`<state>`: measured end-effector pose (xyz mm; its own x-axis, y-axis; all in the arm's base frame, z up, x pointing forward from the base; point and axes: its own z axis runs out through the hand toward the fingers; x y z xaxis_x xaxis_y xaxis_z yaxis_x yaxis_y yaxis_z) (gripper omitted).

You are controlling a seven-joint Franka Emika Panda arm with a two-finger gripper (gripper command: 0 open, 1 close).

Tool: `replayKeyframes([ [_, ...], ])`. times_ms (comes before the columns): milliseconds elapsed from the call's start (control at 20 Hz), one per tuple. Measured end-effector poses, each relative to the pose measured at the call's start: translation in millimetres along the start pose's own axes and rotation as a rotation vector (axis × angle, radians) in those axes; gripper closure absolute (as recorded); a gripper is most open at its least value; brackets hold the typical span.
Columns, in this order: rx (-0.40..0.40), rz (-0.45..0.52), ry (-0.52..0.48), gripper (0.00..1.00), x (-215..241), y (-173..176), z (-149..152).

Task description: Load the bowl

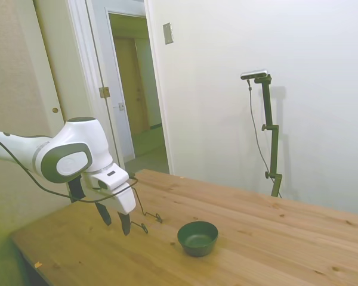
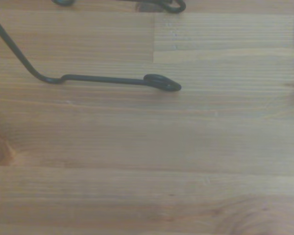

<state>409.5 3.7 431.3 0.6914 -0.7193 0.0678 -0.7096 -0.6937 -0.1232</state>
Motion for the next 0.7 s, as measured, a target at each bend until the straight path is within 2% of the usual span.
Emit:
replayKeyframes([
  [150,-0.001,0.011,0.026,0.00,11.3,3.9,-3.6],
  [350,0.006,0.051,0.078,0.00,73.5,21.2,-25.4],
  [700,-0.028,0.026,0.077,0.00,146.1,-8.6,-22.0],
])
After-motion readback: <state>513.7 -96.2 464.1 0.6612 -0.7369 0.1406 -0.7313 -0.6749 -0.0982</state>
